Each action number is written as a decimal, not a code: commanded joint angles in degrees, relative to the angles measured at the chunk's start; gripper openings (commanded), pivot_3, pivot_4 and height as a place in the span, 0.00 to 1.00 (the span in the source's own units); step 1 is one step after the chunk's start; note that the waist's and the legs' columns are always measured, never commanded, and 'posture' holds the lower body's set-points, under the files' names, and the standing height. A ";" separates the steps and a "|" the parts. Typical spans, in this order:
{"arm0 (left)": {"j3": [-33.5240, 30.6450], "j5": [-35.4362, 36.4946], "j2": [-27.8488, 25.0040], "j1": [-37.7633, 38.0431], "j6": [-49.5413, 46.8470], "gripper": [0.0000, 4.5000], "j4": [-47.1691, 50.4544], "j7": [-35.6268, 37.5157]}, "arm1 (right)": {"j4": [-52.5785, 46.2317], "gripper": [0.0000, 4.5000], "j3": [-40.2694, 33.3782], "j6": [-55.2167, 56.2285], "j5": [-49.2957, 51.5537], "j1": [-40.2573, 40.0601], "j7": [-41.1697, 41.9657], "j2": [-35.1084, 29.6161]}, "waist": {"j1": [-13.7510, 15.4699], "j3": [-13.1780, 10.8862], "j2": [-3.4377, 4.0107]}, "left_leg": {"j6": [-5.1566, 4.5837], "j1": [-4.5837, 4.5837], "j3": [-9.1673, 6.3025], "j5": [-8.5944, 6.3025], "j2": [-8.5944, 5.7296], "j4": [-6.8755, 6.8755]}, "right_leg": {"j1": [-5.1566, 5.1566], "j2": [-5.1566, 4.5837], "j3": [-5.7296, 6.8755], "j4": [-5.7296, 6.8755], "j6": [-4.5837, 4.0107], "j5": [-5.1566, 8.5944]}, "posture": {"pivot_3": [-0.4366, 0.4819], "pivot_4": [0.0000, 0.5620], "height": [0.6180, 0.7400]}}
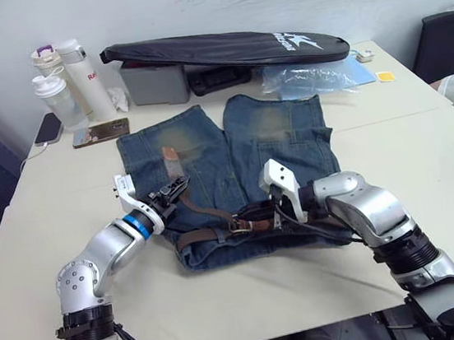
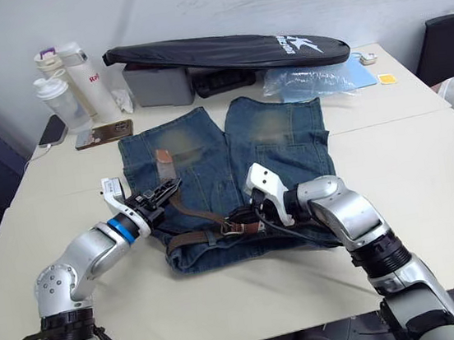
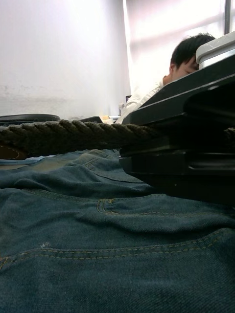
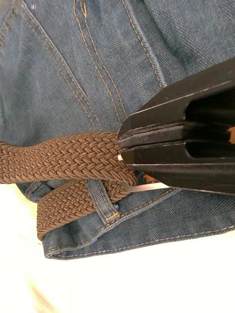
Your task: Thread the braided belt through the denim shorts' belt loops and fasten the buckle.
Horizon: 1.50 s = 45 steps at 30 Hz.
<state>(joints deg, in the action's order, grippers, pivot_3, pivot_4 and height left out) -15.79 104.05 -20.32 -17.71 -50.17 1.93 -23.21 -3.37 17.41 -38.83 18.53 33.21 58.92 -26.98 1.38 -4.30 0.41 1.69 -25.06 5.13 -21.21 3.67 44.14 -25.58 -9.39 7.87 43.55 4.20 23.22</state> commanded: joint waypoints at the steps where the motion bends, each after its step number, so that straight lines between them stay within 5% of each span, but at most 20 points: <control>1: -0.04 -0.09 -1.12 -0.32 -0.48 0.00 1.40 1.12 | 1.77 0.01 1.01 1.40 0.12 -0.02 0.73 1.61 | -0.03 0.00 0.00 | 0.00 0.00 -0.01 0.00 0.00 0.00 | 0.00 0.01 0.04 0.00 0.00 0.00 | 0.48 0.27 0.03; 21: 0.20 0.81 -2.21 -2.08 -0.33 0.00 2.08 0.52 | 11.16 0.01 5.72 1.90 -4.05 0.24 2.17 3.58 | -0.09 0.03 -0.02 | 0.02 0.01 -0.04 0.01 0.01 -0.01 | 0.10 0.02 0.07 0.04 0.00 0.00 | 0.48 0.27 0.03; 34: 4.13 0.40 -0.69 -12.72 -0.55 0.00 0.83 1.93 | 15.02 0.01 13.54 -1.17 -8.20 3.93 7.40 3.02 | -0.34 0.03 -0.03 | 0.10 0.08 -0.03 0.03 0.01 -0.02 | 0.11 0.09 0.05 0.02 0.01 0.00 | 0.48 0.27 0.03; 45: 7.11 -5.52 4.28 -21.12 -3.83 0.00 -7.94 7.97 | 11.30 0.01 20.08 -6.68 -14.77 2.92 3.03 3.32 | -0.37 0.11 -0.19 | 0.38 0.64 -0.04 -0.05 0.00 -0.08 | 0.27 0.15 -0.06 0.02 0.01 0.00 | 0.48 0.27 0.03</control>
<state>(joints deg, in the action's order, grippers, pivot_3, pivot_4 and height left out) -7.58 98.21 -16.47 -34.94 -54.54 -7.50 -18.61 4.93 28.82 -40.46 7.98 40.72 62.76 -23.03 1.00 -4.19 0.22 2.16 -24.33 5.08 -21.29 3.68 44.06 -25.26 -9.24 7.82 43.58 4.22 23.22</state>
